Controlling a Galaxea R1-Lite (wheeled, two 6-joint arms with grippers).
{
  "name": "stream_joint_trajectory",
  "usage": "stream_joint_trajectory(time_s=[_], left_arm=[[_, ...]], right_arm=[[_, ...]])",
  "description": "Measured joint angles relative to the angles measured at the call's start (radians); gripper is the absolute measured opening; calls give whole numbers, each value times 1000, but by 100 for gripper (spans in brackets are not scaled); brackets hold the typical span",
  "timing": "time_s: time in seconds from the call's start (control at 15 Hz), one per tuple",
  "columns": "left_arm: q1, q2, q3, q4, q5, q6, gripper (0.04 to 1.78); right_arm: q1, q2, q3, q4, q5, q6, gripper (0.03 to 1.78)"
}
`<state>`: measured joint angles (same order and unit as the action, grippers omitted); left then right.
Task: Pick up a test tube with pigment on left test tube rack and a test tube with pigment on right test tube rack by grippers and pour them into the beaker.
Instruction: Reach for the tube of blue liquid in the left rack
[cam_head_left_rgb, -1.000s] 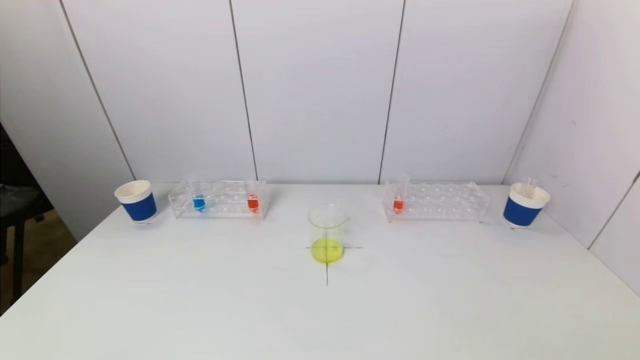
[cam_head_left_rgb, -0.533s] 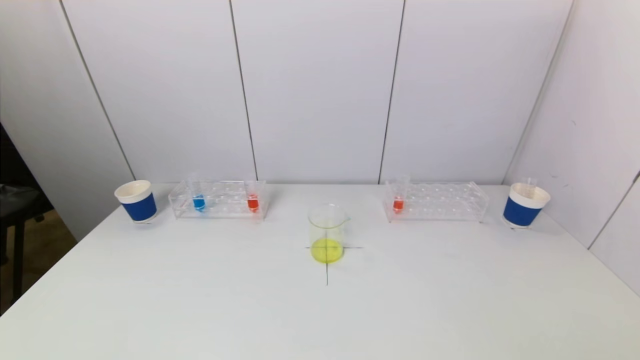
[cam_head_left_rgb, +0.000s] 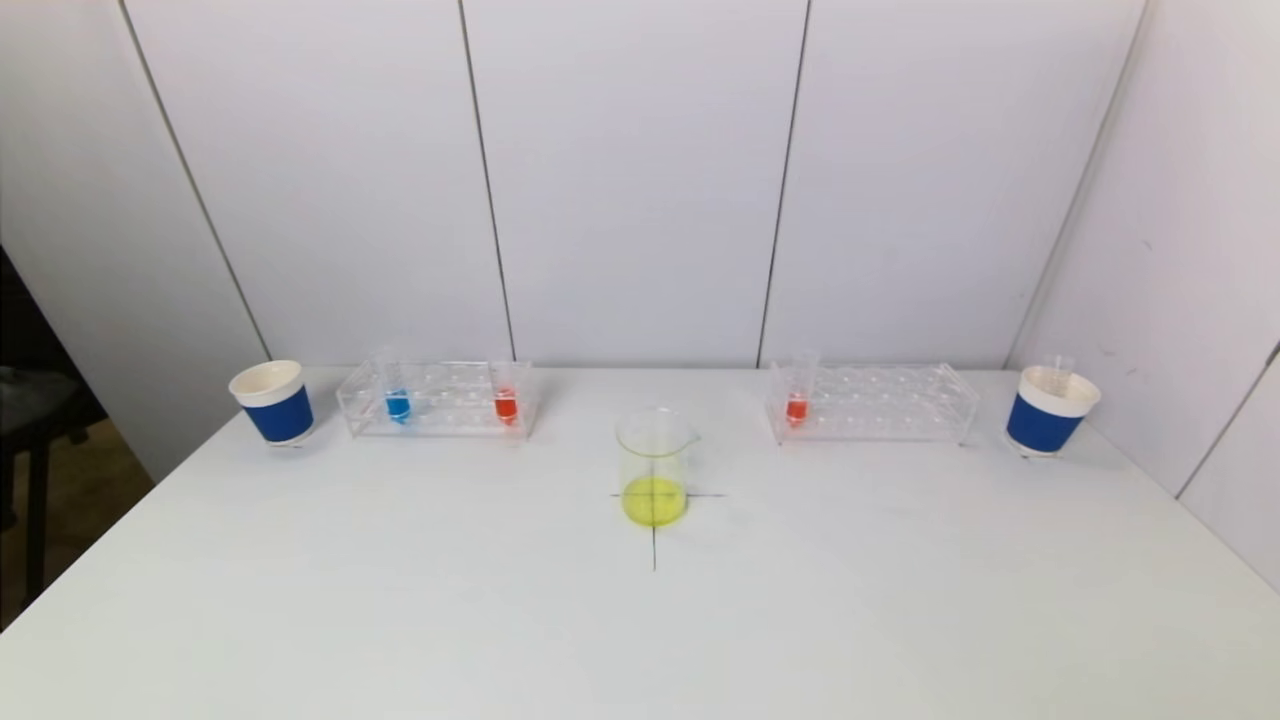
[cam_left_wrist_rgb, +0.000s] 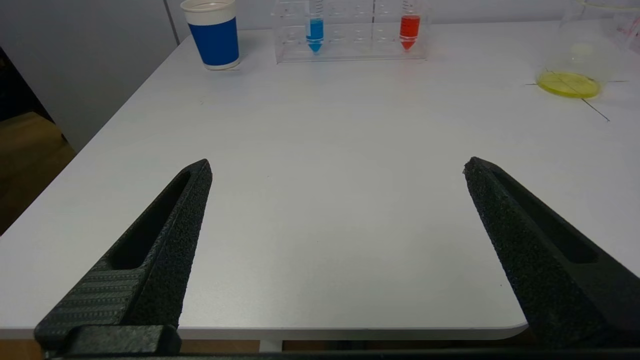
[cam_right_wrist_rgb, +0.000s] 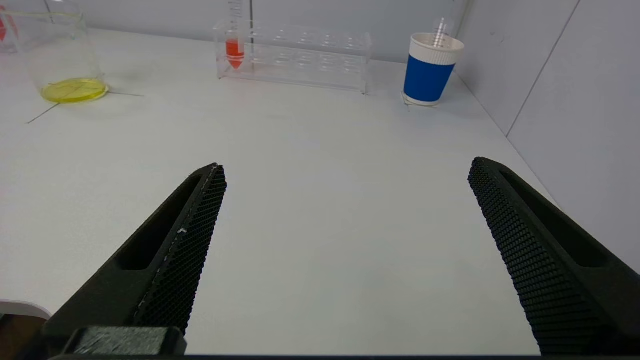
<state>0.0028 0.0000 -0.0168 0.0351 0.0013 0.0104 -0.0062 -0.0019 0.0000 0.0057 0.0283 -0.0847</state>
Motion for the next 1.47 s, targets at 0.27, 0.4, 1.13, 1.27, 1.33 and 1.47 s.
stream_joint_trajectory(time_s=[0.27,0.4,1.13,1.27,1.33,1.47], left_arm=[[0,0,0,0,1,1,176],[0,0,-29,9,2,4,176],[-2,448,-641,22,-77,44,176],[-2,609,-703,-59,-77,44,176],[-2,678,-725,-101,-77,44,176],[-1,827,-765,-195,-75,43,176]], right_arm=[[0,0,0,0,0,0,176],[0,0,0,0,0,0,176],[0,0,0,0,0,0,176],[0,0,0,0,0,0,176],[0,0,0,0,0,0,176],[0,0,0,0,0,0,176]])
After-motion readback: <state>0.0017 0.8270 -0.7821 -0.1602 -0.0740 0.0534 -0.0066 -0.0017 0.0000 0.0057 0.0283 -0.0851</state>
